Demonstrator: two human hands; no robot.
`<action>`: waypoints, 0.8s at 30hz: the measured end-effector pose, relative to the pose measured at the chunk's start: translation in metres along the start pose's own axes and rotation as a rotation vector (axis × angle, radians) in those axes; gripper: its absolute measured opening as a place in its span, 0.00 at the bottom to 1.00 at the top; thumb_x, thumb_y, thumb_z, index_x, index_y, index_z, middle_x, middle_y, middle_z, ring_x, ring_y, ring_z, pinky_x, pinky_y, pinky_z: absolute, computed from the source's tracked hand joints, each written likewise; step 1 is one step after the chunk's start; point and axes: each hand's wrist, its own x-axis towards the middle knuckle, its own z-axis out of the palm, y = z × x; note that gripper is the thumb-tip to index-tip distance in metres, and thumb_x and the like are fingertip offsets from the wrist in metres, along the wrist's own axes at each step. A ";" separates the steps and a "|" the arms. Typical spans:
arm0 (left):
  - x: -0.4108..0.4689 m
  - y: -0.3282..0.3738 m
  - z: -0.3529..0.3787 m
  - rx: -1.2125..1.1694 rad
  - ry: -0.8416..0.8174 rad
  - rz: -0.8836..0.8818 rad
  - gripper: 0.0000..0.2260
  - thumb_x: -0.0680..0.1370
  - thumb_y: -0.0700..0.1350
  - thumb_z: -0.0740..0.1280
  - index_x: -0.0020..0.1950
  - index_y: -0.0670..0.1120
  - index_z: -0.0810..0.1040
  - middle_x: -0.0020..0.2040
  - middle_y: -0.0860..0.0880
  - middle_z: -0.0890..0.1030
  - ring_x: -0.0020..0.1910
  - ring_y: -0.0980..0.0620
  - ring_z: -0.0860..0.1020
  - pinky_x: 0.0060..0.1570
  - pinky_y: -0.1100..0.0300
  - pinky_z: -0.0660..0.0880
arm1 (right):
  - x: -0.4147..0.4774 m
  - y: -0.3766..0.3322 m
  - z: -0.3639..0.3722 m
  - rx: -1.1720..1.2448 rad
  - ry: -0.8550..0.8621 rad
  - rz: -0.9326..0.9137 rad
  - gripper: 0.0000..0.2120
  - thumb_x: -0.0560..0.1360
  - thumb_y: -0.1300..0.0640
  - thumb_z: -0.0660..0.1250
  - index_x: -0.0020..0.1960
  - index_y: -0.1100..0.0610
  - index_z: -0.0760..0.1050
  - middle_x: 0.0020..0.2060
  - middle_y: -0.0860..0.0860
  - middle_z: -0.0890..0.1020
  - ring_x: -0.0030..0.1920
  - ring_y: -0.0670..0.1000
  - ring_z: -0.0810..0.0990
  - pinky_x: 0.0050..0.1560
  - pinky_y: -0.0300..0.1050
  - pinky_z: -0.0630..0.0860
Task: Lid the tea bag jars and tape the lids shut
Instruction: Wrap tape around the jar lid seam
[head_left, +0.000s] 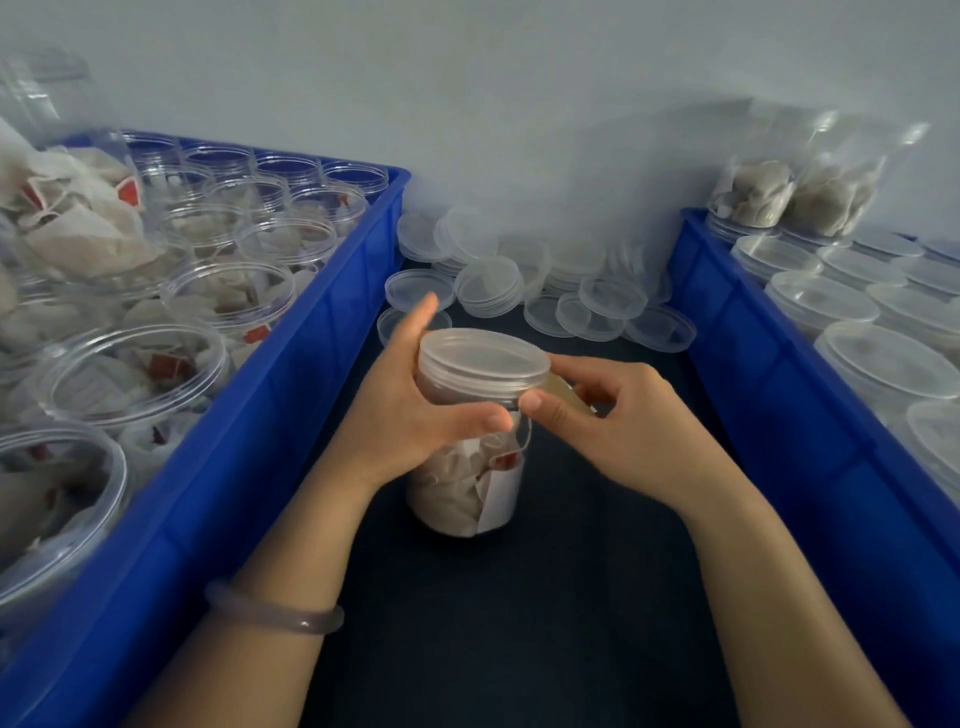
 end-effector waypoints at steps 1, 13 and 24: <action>-0.001 0.001 0.001 0.035 0.023 0.030 0.61 0.47 0.67 0.77 0.76 0.54 0.55 0.58 0.62 0.75 0.56 0.73 0.72 0.49 0.80 0.68 | -0.003 -0.001 0.000 -0.022 0.006 -0.022 0.30 0.62 0.28 0.60 0.63 0.31 0.71 0.49 0.37 0.82 0.51 0.40 0.79 0.51 0.39 0.76; -0.002 0.005 0.000 0.038 -0.050 0.154 0.40 0.57 0.57 0.76 0.66 0.49 0.69 0.57 0.57 0.78 0.58 0.63 0.77 0.53 0.70 0.74 | -0.010 0.006 -0.010 0.005 0.056 -0.037 0.35 0.58 0.31 0.67 0.64 0.37 0.74 0.46 0.38 0.82 0.44 0.40 0.79 0.46 0.43 0.78; 0.016 0.072 0.006 1.012 -0.379 -0.045 0.44 0.57 0.63 0.77 0.68 0.55 0.63 0.56 0.54 0.67 0.54 0.53 0.69 0.45 0.56 0.72 | -0.012 -0.005 -0.005 -0.129 0.065 -0.042 0.28 0.62 0.37 0.70 0.62 0.34 0.72 0.38 0.38 0.80 0.41 0.36 0.77 0.39 0.32 0.74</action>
